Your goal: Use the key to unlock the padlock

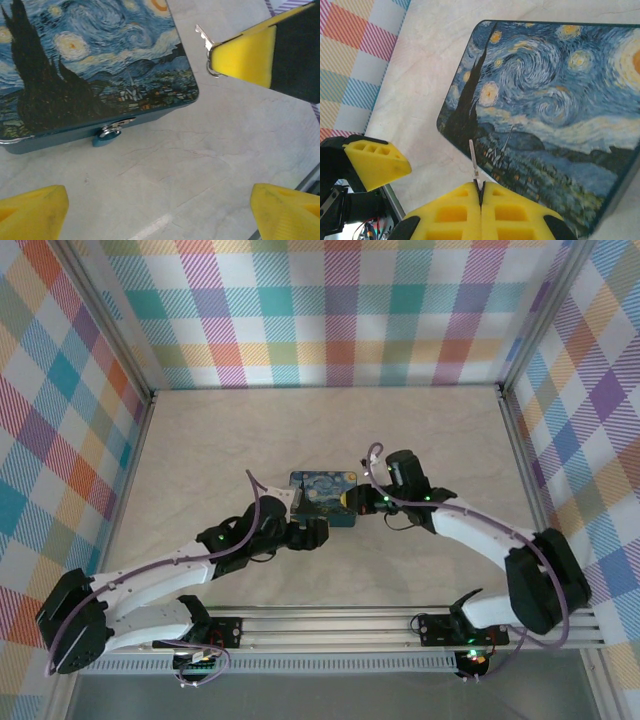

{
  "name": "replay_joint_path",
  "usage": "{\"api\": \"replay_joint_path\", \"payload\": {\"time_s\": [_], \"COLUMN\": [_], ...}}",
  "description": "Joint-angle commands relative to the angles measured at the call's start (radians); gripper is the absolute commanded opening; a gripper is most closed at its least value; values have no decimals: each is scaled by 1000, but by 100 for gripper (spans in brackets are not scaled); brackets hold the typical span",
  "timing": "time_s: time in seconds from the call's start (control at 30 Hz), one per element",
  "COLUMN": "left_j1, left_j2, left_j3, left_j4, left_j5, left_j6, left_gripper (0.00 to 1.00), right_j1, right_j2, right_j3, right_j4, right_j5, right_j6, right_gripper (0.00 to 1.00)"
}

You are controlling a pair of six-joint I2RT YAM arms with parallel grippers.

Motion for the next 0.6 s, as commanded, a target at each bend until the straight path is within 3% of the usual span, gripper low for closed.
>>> {"api": "replay_joint_path", "payload": {"time_s": [0.0,0.2,0.57], "left_j1": [11,23,28], "left_j2": [13,44,113], "left_j3": [-12,-38,-25], "left_j4": [15,42,68], "left_j5": [-20,-17,6], "left_j6": [-14,-39,-49], "left_gripper": [98,100,100], "right_j1": [-2,-3,-3], "right_j2": [78,196,271], "right_j3": [51,117,114], "right_j4": [104,147,149], "right_j5": [-41,-38,-8], "right_j6": [22,24,10], "right_gripper": [0,0,0]}}
